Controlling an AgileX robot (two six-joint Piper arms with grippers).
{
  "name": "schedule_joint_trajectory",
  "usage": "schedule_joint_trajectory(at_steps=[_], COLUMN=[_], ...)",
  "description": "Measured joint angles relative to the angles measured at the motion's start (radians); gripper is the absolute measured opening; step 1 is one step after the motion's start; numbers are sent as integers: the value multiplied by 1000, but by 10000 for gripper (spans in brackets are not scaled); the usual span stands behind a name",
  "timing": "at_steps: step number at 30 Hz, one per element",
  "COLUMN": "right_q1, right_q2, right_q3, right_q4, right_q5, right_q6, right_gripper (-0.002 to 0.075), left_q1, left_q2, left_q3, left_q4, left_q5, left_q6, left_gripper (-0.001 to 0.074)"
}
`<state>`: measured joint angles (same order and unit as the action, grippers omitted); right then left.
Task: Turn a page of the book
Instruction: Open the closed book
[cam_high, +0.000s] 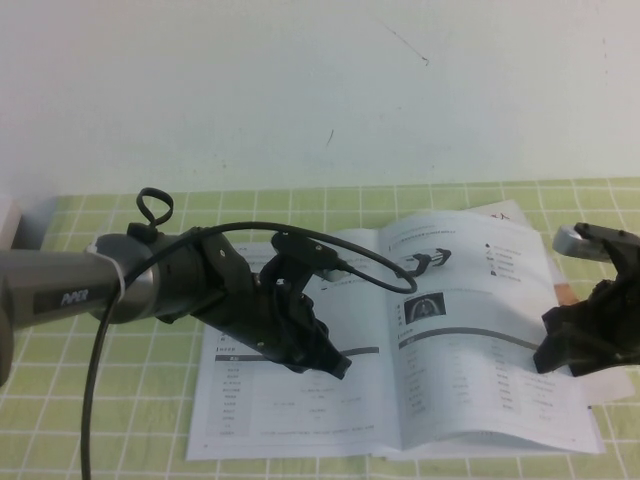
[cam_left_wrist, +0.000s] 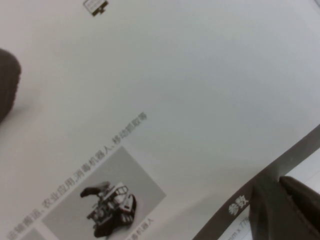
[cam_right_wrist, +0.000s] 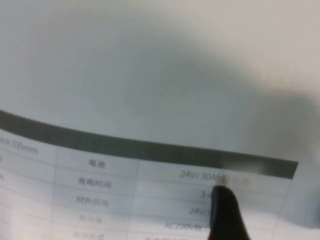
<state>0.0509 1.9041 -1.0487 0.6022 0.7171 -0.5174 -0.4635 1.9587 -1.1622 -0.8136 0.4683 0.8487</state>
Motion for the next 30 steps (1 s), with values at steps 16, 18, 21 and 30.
schedule_joint_trajectory(at_steps=[16,18,21,30], right_q1=[2,2,4,10], right_q2=[14,-1,-23,-28], right_q3=[-11,-11,-15,-16], right_q4=[137,137,137,104], right_q5=[12,12,12,1], right_q6=[-98,-98,-98,-100], right_gripper=[388,388,388,386], left_q1=[3,3,3,3], left_q2=[0,0,0,0], left_q3=[0,0,0,0], left_q4=[0,0,0,0], left_q5=[2,2,2,2], left_q6=[-5,-5,-5,-5], left_gripper=[-4,-4,-4,-4])
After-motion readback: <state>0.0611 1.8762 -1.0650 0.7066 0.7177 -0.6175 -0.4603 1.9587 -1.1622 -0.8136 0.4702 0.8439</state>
